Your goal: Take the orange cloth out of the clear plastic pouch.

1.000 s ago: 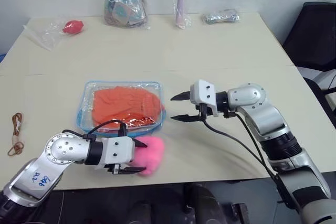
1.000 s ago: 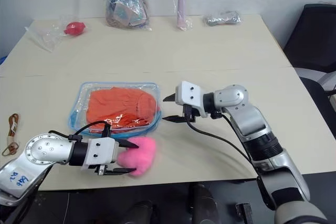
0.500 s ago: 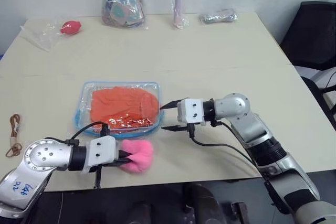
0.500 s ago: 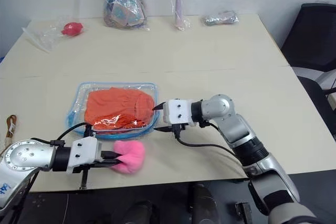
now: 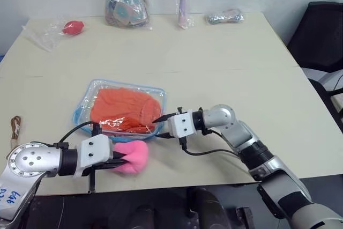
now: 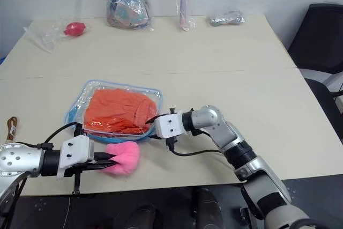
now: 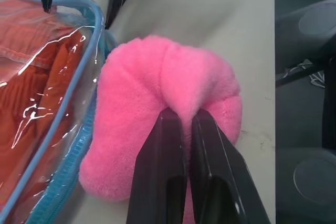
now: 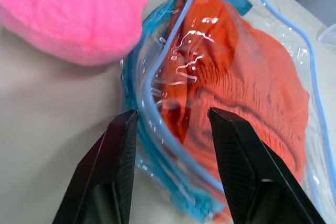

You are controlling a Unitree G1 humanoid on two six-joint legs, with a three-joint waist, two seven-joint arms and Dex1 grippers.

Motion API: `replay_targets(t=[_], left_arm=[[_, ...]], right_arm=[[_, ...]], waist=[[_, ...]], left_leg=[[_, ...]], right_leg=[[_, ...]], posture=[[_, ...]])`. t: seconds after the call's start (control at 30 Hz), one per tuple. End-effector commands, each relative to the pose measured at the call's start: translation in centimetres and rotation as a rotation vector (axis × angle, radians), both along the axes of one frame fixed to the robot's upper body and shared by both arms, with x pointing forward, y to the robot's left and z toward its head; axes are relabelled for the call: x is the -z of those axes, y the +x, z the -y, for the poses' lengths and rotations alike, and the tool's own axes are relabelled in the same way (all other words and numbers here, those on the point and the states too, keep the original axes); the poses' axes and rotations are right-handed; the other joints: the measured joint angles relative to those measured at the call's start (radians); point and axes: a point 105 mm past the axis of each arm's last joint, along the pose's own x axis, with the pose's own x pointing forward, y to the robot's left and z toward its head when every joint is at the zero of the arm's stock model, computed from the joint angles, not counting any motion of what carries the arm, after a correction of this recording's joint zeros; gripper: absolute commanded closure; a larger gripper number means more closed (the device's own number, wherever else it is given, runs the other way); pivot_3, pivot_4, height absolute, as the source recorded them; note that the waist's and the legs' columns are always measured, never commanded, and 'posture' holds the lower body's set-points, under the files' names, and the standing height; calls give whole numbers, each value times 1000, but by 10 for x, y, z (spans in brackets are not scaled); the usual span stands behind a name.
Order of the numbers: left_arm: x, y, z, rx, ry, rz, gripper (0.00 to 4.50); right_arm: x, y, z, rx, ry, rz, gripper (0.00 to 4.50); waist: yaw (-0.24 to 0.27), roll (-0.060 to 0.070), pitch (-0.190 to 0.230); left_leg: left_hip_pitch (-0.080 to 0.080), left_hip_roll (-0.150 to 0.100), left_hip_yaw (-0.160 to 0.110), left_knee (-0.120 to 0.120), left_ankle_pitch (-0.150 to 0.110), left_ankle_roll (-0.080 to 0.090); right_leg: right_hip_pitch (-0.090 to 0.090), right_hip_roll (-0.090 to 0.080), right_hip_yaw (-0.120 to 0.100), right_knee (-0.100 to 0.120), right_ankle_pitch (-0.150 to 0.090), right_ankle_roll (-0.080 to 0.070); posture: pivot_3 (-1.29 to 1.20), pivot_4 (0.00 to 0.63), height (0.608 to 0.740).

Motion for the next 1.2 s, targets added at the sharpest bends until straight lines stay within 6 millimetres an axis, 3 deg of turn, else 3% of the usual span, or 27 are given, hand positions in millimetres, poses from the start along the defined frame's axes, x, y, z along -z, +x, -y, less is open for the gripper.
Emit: replay_targets(t=[0.03, 0.17, 0.2, 0.37, 0.47, 0.77, 1.0, 1.2], left_arm=[[-4, -2, 8, 32, -3, 26, 4500], [-3, -2, 9, 30, -6, 24, 4500], [-3, -2, 9, 28, -8, 21, 4500], [-2, -1, 3, -10, -16, 3, 4500], [-13, 1, -9, -99, -76, -19, 4500], [-59, 5, -75, -403, -211, -2, 4500], [-46, -1, -116, -541, -136, -1, 4500], [-35, 4, -114, -524, -134, -16, 4500]], right_arm=[[-7, -3, -5, -21, 28, 31, 2962], [-2, -5, -1, -36, 7, 46, 4368], [-3, -5, 0, -37, 9, 44, 4442], [-13, -2, 10, -23, 17, 61, 4442], [-21, 4, 25, 5, 10, 88, 4442], [-43, 27, 99, 101, -80, 223, 4442], [-43, 28, 130, 111, -110, 246, 4442], [-34, 26, 130, 96, -116, 228, 4442]], waist=[[0, 0, 0], [-1, 0, 0], [-1, 0, 0], [1, 0, 0], [1, 0, 0], [0, 0, 0], [-2, 1, 0], [1, 1, 0]], left_leg=[[0, 0, 0, 0, 0, 0], [0, 0, -1, 0, 0, 0], [0, 0, 0, 0, 0, 0], [0, 0, -1, 0, 0, 0], [0, 0, -1, 0, 0, 0], [0, 0, -3, 1, 0, 0], [0, 1, -2, 0, 0, 0], [0, 1, -2, 1, 0, -1]], right_leg=[[0, 0, 0, 0, 0, 0], [0, 0, 0, 0, 0, 0], [0, 0, 0, 0, 0, 0], [0, 0, -1, 0, 0, 0], [0, -1, -1, 0, 0, 0], [0, -1, -4, -1, 0, 0], [0, -1, -4, -2, 0, -1], [0, -2, -4, -1, 0, -1]], posture=[[0, 150, 740], [0, 150, 740], [0, 150, 740], [0, 150, 740], [0, 150, 740], [0, 150, 740], [0, 150, 740], [0, 150, 740]])
